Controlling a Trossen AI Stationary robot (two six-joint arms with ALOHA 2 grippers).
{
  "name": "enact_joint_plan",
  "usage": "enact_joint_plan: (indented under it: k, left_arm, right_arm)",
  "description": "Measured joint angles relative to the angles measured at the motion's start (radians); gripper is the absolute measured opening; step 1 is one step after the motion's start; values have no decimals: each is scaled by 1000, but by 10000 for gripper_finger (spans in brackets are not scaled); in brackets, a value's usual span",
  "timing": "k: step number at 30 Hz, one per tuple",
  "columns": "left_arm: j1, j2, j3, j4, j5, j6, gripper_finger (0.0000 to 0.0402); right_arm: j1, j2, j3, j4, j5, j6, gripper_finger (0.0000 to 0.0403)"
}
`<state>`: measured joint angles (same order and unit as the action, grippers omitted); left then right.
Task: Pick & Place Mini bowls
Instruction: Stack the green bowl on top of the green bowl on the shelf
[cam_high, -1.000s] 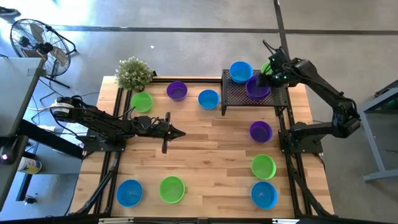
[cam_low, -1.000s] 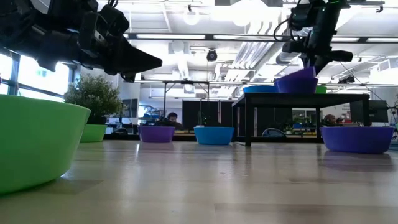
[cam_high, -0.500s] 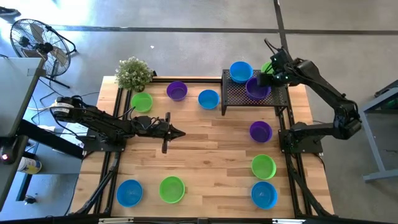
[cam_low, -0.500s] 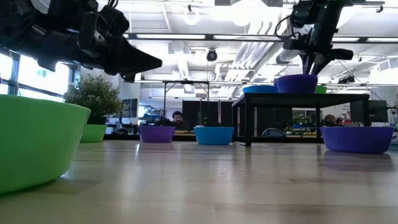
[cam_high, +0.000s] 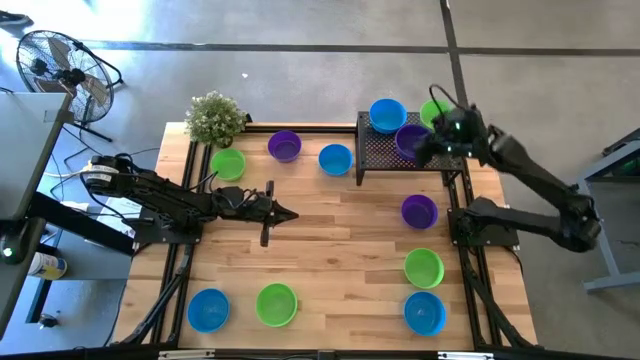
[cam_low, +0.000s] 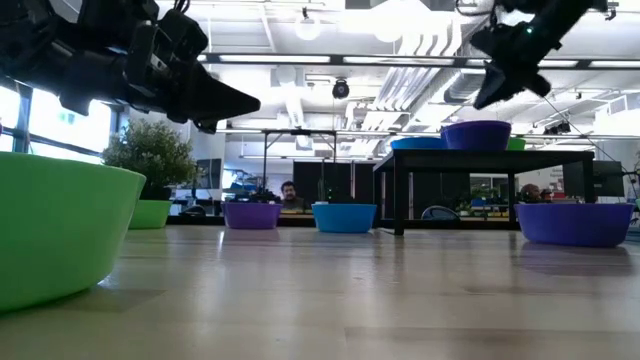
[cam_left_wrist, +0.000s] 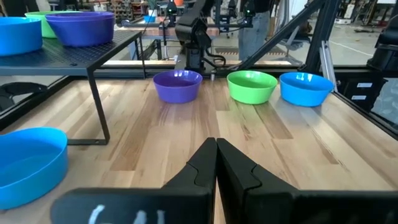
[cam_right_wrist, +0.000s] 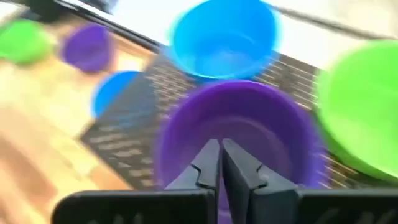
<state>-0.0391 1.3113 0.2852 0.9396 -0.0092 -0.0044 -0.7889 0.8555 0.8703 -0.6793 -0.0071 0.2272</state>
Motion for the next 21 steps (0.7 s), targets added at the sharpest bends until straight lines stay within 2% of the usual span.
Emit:
enact_joint_plan:
  k: [6,13,16,21]
  left_arm:
    - [0,0,0,0,-2,-2,2]
    - [0,0,0,-1,-9,-32,2]
    - [0,0,0,-1,-9,-63,2]
    - [0,0,0,-1,-9,-80,2]
  right_arm:
    - [141,-159,-229,334,-17,-9,4]
    - [338,-228,-406,654,30,-97,2]
    - [428,-229,-443,714,99,-129,1]
    - [604,-211,-446,703,294,-160,1]
